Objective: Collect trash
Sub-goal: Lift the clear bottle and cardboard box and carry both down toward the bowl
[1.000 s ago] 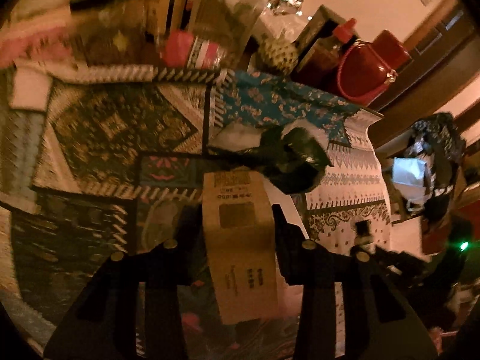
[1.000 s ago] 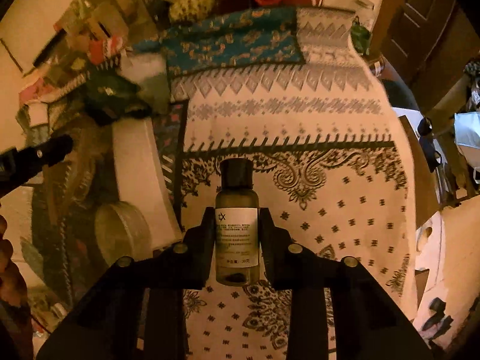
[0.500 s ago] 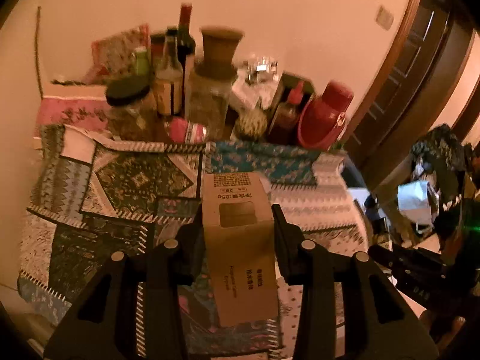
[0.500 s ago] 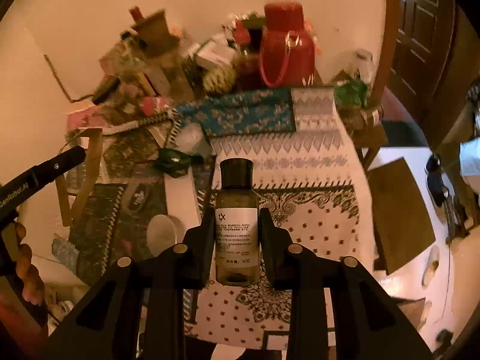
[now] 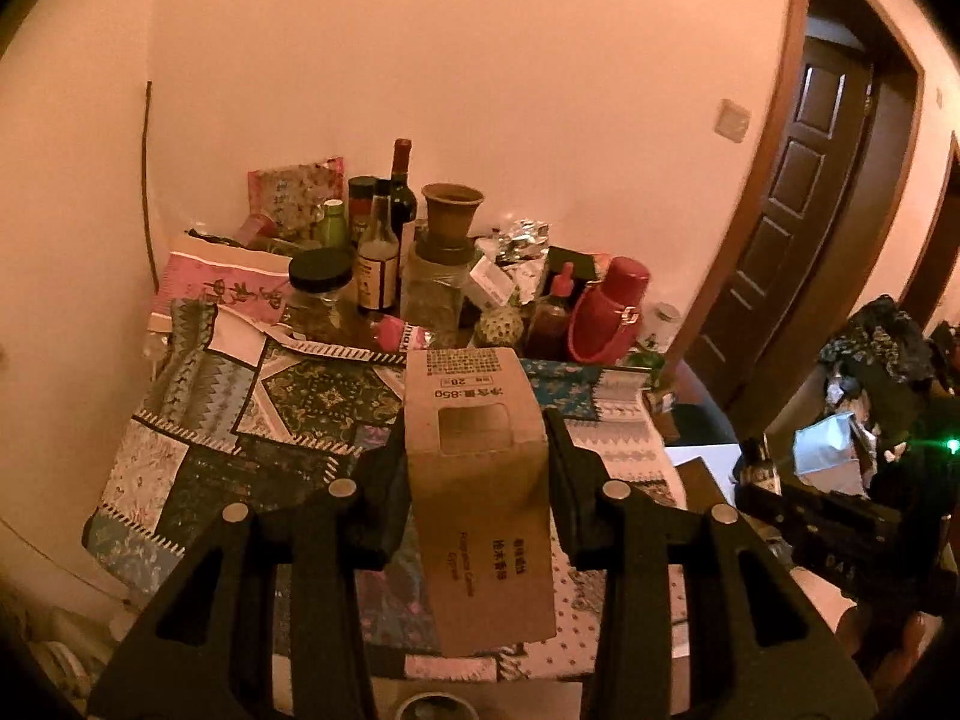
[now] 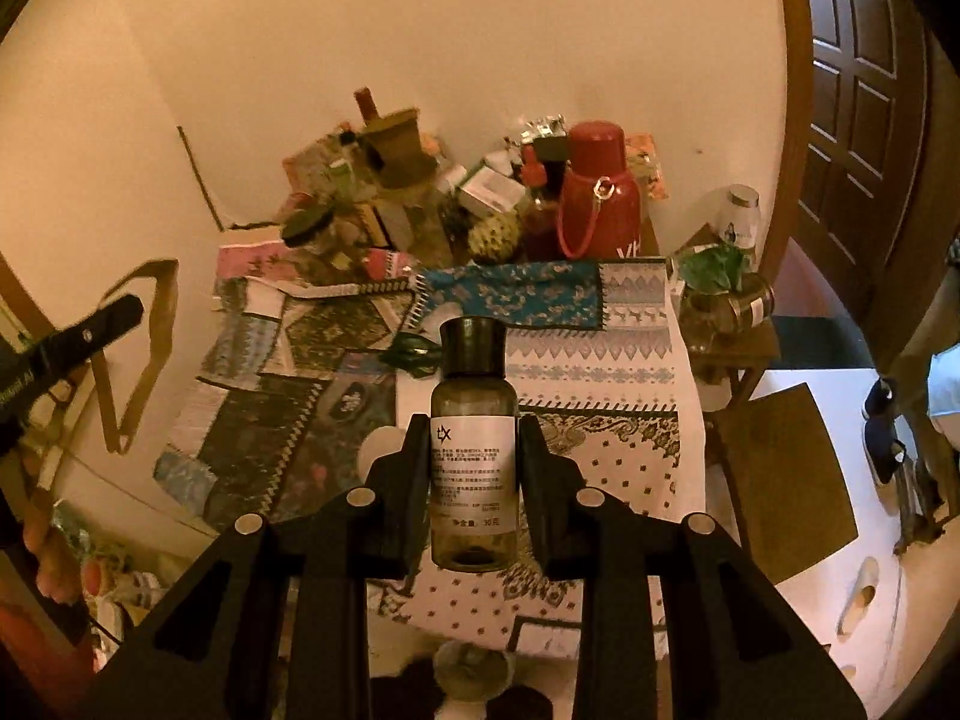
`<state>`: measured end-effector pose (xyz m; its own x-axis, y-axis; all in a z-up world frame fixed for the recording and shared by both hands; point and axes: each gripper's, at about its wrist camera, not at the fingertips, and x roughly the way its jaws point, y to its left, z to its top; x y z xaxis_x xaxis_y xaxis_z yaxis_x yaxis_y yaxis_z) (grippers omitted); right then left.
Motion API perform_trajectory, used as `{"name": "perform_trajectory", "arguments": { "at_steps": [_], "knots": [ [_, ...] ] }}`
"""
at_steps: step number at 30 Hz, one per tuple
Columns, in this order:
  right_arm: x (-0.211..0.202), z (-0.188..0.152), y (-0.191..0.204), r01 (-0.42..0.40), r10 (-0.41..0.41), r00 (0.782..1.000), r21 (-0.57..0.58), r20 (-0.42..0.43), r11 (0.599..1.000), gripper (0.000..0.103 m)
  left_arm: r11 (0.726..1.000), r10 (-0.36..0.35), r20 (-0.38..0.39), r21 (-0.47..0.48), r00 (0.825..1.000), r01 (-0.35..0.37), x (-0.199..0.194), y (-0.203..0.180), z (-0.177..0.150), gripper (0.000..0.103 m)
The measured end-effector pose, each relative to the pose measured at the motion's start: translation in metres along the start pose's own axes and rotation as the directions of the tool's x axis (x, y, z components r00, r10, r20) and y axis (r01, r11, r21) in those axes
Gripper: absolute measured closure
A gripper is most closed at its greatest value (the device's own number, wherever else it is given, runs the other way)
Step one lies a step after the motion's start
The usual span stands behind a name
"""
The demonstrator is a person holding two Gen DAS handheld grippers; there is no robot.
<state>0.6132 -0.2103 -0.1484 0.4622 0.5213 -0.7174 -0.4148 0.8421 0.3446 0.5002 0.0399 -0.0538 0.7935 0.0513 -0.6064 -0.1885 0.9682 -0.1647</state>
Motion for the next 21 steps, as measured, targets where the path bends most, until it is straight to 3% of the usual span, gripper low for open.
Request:
{"name": "perform_trajectory", "arguments": {
  "at_steps": [10,21],
  "knots": [
    [-0.074,-0.034,0.055,0.01,-0.012,0.992,0.009,0.128,1.0,0.077,0.99,-0.121,0.057,0.075,0.991,0.117,-0.078,0.002,-0.03,0.064],
    [-0.122,-0.124,0.144,0.055,-0.068,0.983,0.079,0.169,0.995,0.077,0.959,-0.224,0.027,0.183,0.974,0.216,-0.178,0.046,-0.099,0.065]
  ]
}}
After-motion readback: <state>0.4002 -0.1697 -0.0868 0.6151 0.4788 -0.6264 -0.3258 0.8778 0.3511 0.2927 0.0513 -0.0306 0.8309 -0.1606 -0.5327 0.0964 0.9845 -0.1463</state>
